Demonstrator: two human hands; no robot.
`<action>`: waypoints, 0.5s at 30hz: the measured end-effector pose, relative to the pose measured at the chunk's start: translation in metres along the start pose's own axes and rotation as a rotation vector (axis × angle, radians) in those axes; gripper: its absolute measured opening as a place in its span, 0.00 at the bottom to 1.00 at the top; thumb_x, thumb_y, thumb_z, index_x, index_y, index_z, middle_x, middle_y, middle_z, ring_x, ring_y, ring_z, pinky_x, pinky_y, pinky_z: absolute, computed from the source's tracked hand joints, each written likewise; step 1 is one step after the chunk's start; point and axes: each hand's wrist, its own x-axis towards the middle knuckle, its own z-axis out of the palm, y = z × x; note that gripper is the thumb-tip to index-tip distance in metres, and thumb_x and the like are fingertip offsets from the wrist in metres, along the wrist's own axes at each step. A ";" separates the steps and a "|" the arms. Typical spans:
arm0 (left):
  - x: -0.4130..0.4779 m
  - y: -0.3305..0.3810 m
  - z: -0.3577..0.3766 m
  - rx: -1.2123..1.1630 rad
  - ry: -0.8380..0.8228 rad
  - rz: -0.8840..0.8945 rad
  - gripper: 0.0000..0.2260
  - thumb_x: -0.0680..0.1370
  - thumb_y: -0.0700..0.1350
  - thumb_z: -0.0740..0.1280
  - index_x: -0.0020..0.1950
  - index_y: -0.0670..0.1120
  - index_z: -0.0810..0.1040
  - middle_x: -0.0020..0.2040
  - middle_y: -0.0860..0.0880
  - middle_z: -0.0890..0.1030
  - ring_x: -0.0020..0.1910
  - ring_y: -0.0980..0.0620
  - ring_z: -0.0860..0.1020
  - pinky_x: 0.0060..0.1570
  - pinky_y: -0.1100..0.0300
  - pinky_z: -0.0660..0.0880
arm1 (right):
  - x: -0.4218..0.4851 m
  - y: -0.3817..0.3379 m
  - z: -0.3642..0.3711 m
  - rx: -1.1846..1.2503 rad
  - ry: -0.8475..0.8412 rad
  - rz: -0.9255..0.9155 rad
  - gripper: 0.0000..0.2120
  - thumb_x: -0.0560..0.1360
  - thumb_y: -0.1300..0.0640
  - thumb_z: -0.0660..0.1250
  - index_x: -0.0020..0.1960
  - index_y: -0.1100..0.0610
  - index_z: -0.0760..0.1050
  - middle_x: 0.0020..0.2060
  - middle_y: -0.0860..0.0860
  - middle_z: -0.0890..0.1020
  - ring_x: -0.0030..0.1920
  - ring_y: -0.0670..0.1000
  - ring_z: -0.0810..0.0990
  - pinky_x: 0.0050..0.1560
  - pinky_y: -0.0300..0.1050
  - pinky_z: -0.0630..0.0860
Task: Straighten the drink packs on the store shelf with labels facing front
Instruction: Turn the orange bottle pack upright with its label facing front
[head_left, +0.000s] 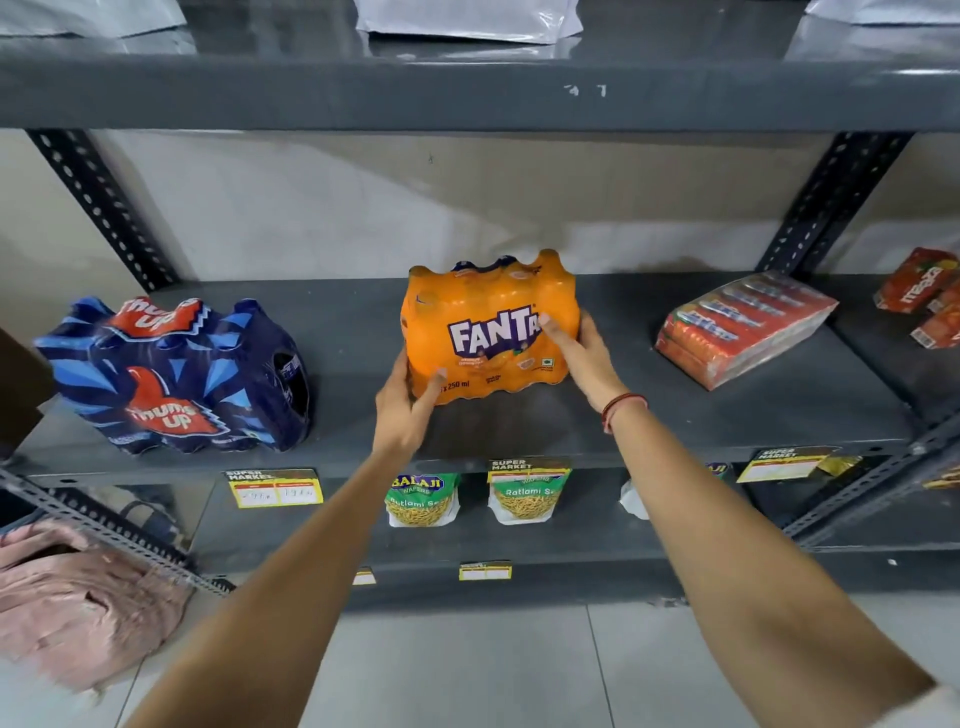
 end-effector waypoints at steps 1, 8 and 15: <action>0.001 -0.001 -0.001 0.040 -0.007 -0.021 0.30 0.75 0.59 0.64 0.73 0.50 0.62 0.66 0.50 0.75 0.61 0.51 0.75 0.60 0.52 0.73 | 0.001 0.003 0.000 0.003 -0.042 0.017 0.37 0.72 0.39 0.65 0.75 0.52 0.54 0.70 0.56 0.69 0.67 0.58 0.71 0.66 0.59 0.70; 0.007 -0.003 -0.014 0.109 -0.061 -0.046 0.31 0.74 0.54 0.67 0.73 0.46 0.61 0.68 0.46 0.73 0.65 0.46 0.73 0.63 0.51 0.71 | -0.015 0.025 0.003 0.000 0.020 -0.090 0.32 0.73 0.44 0.66 0.72 0.53 0.59 0.67 0.55 0.73 0.63 0.56 0.75 0.57 0.49 0.75; -0.010 -0.006 -0.025 0.130 -0.110 -0.005 0.30 0.75 0.53 0.66 0.73 0.46 0.61 0.68 0.47 0.73 0.65 0.48 0.73 0.59 0.60 0.69 | -0.048 0.035 0.003 -0.078 0.083 -0.170 0.30 0.74 0.47 0.67 0.71 0.55 0.61 0.66 0.56 0.74 0.62 0.55 0.76 0.50 0.38 0.73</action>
